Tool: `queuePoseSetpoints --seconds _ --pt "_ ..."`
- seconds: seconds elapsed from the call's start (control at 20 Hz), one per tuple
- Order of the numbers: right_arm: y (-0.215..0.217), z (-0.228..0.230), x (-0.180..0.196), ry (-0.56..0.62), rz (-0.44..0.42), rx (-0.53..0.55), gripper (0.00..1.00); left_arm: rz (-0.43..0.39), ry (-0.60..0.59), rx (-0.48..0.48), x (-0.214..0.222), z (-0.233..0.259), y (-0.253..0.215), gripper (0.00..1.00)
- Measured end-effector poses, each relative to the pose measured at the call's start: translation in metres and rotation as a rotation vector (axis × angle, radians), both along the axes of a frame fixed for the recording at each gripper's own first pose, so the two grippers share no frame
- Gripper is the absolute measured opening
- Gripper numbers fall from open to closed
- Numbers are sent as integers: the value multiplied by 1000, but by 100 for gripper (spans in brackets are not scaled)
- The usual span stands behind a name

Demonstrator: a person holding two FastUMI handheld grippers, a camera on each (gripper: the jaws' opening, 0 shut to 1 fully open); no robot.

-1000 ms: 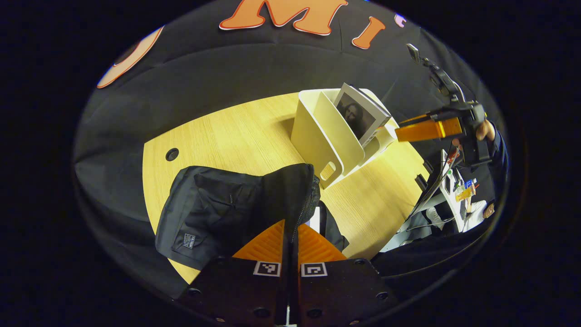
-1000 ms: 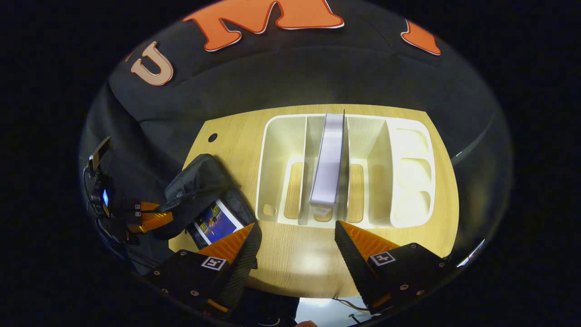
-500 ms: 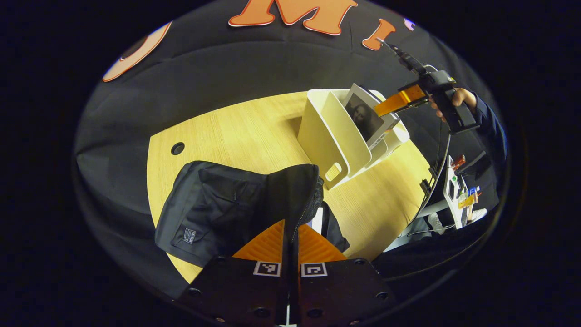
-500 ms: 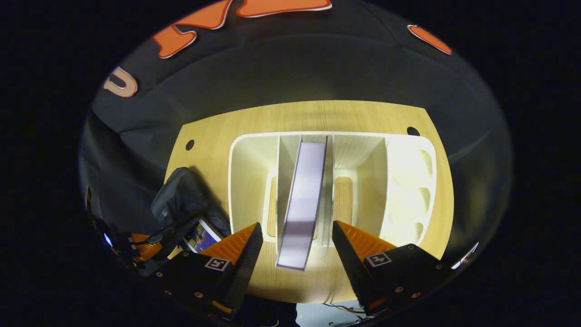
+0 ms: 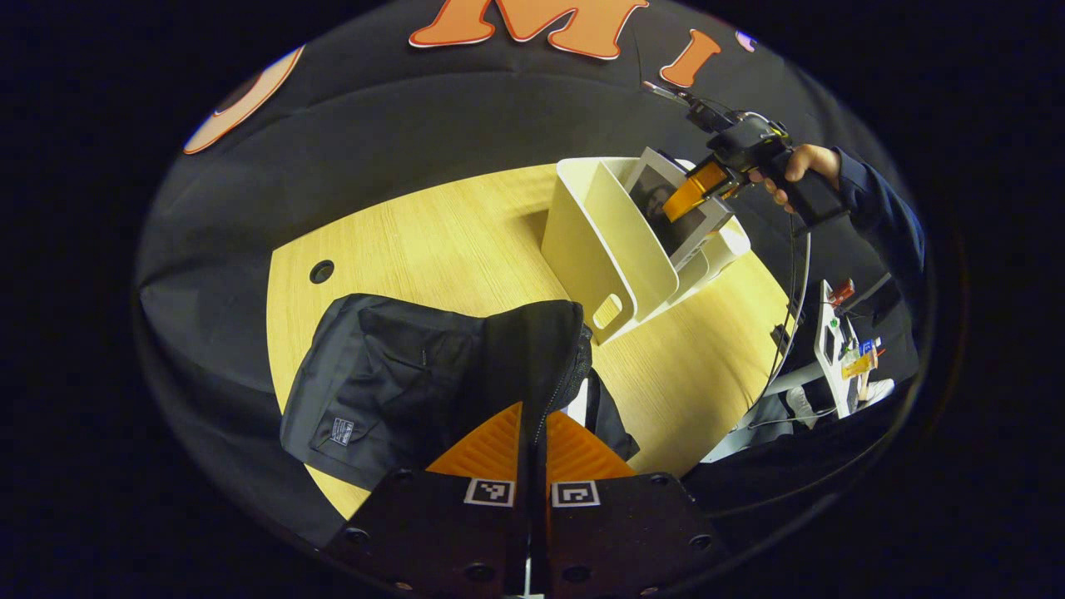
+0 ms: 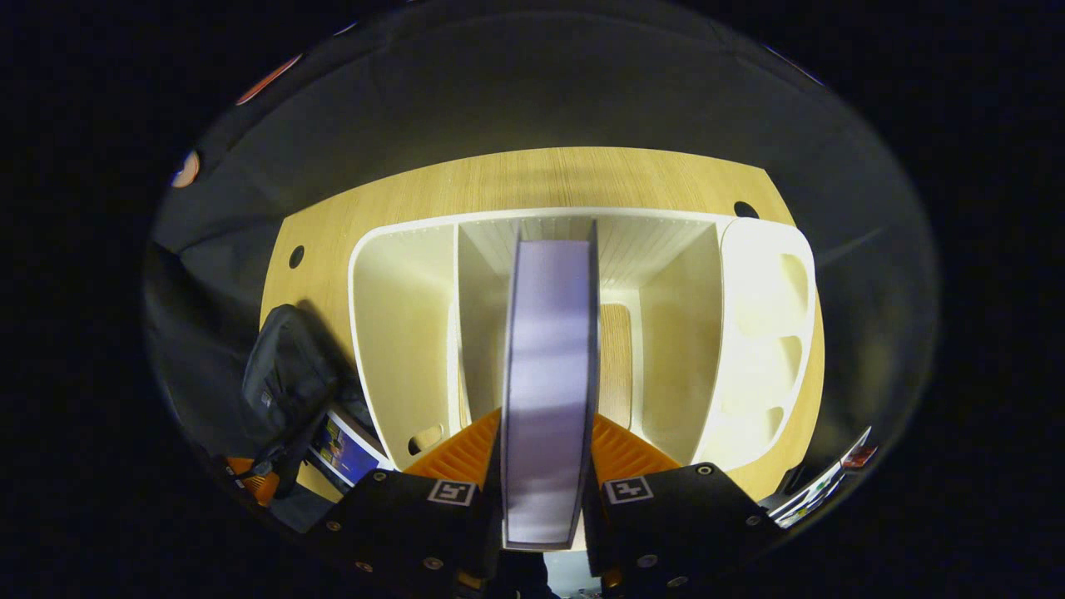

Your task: Open the schoolbag, grab two books from the bookshelf and put them into the schoolbag.

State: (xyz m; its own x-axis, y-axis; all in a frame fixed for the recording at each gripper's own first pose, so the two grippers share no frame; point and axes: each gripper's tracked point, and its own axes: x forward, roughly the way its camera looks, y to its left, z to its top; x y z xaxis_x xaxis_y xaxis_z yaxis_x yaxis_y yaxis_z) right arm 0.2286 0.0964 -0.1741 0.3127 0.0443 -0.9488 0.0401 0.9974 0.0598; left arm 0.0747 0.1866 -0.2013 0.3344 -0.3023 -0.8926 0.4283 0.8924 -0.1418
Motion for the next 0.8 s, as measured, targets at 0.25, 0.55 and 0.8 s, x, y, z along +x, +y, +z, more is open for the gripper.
queuePoseSetpoints --seconds 0.25,0.55,0.8 --pt "-4 21 -28 -10 -18 -2 39 -26 0 -11 2 2 1 2" --pt "-7 48 -86 -74 -86 56 39 -82 -11 -22 0 2 2 2" --pt "-6 54 -138 -102 -161 120 38 -121 -22 -31 -1 4 4 2"
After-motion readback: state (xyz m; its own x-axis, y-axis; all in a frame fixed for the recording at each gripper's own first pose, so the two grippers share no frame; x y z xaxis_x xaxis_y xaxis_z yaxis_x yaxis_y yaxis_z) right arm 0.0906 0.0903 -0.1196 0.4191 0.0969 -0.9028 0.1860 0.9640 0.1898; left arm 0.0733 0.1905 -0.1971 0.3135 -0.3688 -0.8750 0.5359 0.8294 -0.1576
